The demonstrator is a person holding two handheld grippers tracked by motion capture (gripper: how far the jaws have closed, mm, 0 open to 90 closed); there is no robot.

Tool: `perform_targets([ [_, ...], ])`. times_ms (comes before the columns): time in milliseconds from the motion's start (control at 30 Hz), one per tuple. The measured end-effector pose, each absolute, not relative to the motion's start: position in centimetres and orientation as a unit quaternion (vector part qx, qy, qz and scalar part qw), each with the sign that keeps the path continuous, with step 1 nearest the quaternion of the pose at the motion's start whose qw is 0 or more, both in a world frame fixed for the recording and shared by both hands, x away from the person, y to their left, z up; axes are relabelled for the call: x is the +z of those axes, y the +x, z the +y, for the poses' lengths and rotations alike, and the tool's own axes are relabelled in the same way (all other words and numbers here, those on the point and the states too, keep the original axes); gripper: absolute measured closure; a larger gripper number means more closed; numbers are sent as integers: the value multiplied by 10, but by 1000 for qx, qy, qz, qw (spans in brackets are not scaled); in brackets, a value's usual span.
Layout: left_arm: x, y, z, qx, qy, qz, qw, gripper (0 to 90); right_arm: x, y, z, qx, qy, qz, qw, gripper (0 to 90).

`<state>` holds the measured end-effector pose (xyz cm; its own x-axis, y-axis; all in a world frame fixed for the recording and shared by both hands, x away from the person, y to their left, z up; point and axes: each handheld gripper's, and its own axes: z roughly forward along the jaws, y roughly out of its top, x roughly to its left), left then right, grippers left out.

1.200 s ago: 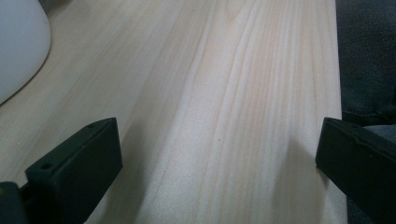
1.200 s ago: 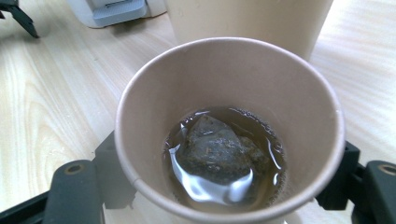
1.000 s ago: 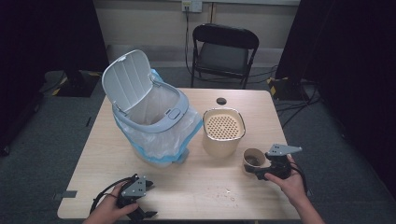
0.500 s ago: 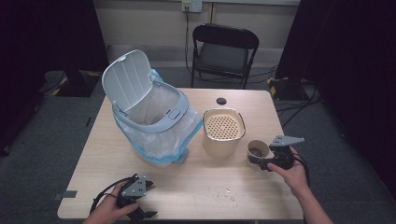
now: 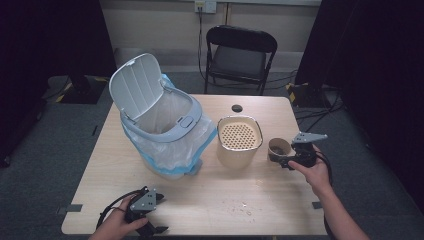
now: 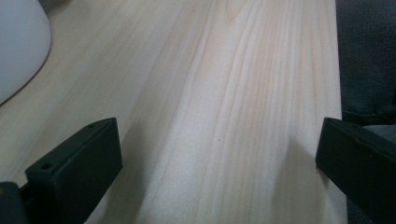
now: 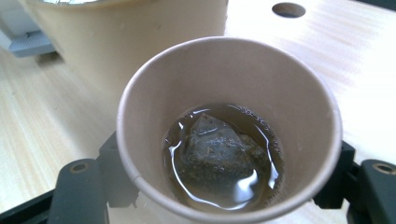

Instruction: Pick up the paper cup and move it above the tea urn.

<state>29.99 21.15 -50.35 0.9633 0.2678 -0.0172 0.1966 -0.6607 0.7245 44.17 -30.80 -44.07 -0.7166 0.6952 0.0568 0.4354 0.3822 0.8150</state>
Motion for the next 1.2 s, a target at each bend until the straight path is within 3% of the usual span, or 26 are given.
perform_targets([
  [1200, -503, 300, 211, 45, 911, 126, 391, 0, -419, 495, -313, 440, 335, 818, 157, 278],
])
